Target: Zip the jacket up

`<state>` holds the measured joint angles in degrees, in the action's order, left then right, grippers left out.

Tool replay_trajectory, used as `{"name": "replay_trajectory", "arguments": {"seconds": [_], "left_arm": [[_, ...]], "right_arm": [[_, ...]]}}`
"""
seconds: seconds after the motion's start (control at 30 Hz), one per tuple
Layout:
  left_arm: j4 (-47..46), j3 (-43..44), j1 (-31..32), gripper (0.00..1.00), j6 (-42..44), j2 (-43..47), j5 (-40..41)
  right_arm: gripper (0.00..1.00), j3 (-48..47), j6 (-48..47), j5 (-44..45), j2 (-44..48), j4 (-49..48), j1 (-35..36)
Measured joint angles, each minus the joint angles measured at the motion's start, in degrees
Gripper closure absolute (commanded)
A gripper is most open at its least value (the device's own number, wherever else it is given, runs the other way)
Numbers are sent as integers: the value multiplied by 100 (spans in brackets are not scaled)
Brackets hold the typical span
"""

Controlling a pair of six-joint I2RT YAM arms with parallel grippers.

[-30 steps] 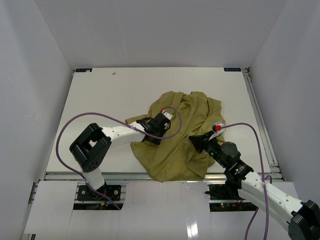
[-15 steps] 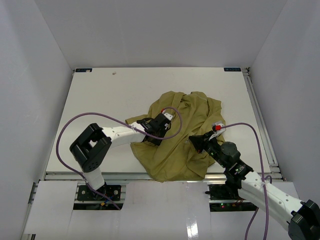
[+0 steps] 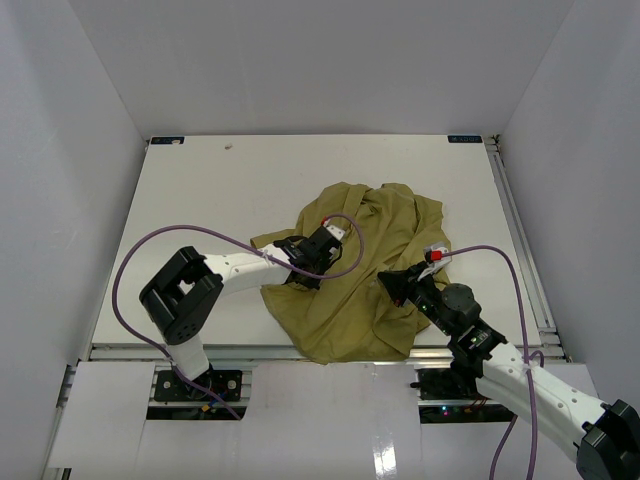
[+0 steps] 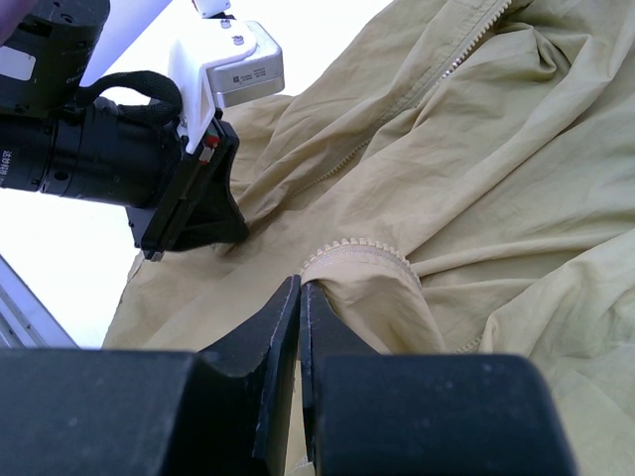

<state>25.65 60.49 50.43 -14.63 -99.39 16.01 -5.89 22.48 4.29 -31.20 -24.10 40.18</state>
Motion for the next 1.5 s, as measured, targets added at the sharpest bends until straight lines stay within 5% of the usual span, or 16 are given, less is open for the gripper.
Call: {"name": "replay_trajectory", "arguments": {"seconds": [0.17,0.6,0.97,1.5], "left_arm": [[17,7,2,99,-59,0,120],[-178,478,-2,100,-86,639,-513],[-2204,-584,-278,100,129,2341,-2928],[-4297,-1633,-483,100,-411,2730,-5215]], "right_arm": [[92,0,0,0,0,0,0],[92,-57,-63,-554,-291,-80,0],[92,-262,-190,-1944,-723,-931,-4],[92,-72,-175,-2852,-467,-1908,-7]]}}
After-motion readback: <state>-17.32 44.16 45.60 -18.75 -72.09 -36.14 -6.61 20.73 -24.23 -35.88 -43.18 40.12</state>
